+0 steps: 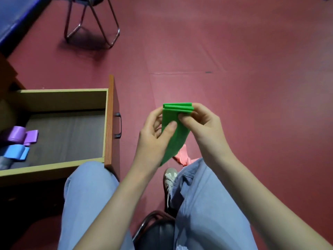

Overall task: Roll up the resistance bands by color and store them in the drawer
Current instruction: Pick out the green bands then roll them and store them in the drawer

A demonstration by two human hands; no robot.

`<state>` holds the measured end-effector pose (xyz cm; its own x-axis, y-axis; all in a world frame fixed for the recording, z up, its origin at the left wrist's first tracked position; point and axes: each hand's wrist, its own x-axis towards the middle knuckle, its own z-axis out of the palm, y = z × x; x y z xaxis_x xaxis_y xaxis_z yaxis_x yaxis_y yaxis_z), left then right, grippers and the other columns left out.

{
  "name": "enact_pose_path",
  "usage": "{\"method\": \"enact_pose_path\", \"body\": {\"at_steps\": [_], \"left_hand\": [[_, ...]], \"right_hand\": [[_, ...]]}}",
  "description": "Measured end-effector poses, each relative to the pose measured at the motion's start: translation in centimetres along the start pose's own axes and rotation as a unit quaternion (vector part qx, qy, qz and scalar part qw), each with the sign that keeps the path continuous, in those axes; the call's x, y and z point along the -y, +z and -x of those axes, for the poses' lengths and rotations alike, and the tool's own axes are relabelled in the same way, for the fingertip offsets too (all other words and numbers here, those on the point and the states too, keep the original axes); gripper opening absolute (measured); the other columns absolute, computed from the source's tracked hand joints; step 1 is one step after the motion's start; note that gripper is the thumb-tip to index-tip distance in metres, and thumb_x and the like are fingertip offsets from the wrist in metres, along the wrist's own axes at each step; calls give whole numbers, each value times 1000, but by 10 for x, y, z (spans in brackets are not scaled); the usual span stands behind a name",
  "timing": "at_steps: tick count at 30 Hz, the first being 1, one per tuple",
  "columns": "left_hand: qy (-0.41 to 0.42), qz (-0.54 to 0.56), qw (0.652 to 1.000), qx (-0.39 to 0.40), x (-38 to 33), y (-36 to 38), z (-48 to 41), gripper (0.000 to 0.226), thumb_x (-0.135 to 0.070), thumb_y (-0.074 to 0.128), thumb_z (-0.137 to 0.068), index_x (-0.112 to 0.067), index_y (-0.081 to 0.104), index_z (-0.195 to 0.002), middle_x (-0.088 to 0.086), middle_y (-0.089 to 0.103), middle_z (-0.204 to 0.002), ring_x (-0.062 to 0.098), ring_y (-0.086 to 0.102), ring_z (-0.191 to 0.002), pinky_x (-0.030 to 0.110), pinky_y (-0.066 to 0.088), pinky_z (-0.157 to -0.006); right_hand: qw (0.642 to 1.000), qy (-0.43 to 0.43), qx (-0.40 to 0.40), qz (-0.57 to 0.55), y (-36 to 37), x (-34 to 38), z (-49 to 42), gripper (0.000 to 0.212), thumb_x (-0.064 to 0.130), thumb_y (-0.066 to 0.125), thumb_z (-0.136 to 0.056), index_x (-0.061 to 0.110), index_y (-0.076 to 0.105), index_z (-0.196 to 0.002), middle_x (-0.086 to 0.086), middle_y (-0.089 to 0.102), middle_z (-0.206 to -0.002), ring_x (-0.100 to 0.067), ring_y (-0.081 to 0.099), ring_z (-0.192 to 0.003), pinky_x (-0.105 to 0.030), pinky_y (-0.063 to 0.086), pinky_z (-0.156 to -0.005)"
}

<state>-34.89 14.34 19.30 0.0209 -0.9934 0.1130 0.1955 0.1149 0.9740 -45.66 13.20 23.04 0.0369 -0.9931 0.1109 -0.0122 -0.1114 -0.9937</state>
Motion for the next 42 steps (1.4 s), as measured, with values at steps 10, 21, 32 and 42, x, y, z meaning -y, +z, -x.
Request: {"method": "enact_pose_path", "body": {"at_steps": [10,21,32,42], "left_hand": [[-111,-56,992,-4,-10,-14,35,22,-16,47,-91,-21,60,-74,-5,64,-72,-2,59,-56,13,48,-56],[-130,-11,991,-43,-22,-17,66,25,-16,47,-91,-23,65,-76,-9,66,-65,4,59,-62,19,49,-59],[-241,142,960,16,-32,-39,63,29,-21,39,-93,-12,65,-85,0,70,-62,10,65,-58,18,53,-53],[-123,28,992,9,-29,-35,66,28,6,51,-84,-19,62,-90,-10,72,-70,2,66,-68,14,53,-61]], "right_hand": [[992,-89,80,42,-1,18,29,21,8,62,-74,28,63,-76,13,62,-79,1,58,-78,-19,49,-76],[972,-164,60,159,3,5,65,32,8,62,-74,37,65,-88,16,52,-93,2,52,-95,-12,40,-86],[971,-81,119,190,3,-23,85,36,9,54,-74,39,66,-90,22,40,-125,13,42,-111,-5,34,-95],[996,19,79,-44,6,-22,101,36,8,51,-75,31,58,-102,15,55,-120,-2,55,-111,-18,49,-88]]}}
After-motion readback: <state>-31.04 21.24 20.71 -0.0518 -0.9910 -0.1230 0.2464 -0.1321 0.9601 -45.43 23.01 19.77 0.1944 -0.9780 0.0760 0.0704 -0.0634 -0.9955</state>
